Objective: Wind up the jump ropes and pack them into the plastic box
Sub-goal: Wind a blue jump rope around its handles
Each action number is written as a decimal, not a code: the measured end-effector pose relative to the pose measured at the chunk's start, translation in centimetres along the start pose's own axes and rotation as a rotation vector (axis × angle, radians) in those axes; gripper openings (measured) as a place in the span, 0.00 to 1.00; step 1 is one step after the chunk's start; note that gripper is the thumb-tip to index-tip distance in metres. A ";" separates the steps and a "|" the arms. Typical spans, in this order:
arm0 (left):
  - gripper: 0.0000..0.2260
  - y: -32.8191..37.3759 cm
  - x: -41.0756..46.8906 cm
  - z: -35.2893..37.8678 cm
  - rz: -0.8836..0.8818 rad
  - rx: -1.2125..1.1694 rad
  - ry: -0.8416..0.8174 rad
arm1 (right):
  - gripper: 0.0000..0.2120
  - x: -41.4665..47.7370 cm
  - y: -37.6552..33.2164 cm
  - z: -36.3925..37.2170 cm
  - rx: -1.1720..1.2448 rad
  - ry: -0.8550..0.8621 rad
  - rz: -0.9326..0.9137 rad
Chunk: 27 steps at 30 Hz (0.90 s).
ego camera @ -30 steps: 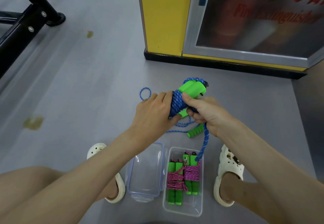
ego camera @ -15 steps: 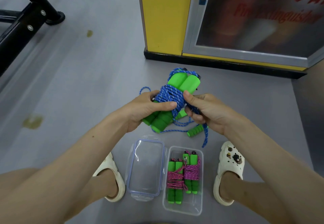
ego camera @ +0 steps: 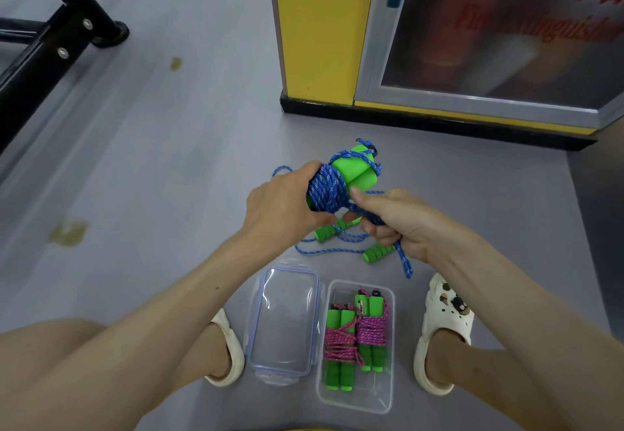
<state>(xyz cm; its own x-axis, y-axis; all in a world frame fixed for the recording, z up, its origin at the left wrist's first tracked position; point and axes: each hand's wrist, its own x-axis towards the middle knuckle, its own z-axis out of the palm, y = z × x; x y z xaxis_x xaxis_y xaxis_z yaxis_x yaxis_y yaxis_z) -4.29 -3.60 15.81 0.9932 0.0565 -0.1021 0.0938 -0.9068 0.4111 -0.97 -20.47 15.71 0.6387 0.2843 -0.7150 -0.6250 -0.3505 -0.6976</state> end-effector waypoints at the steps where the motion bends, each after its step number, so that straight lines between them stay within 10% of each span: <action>1: 0.31 0.0 -0.2 0.1 0.028 0.042 0.024 | 0.26 -0.1 -0.1 0.1 0.003 -0.008 0.004; 10: 0.33 0.4 -0.9 2.4 0.295 0.489 0.292 | 0.27 -0.4 -0.5 0.7 0.070 0.017 -0.008; 27: 0.30 0.4 -0.4 3.8 0.494 0.586 0.510 | 0.17 -0.1 0.3 0.1 0.237 0.044 -0.081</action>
<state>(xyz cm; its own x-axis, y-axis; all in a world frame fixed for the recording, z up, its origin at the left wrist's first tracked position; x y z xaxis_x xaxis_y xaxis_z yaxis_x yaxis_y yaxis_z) -4.94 -5.63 12.57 0.8341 -0.3427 0.4323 -0.2612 -0.9356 -0.2376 -1.24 -20.54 15.59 0.7066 0.2619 -0.6574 -0.6556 -0.1075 -0.7475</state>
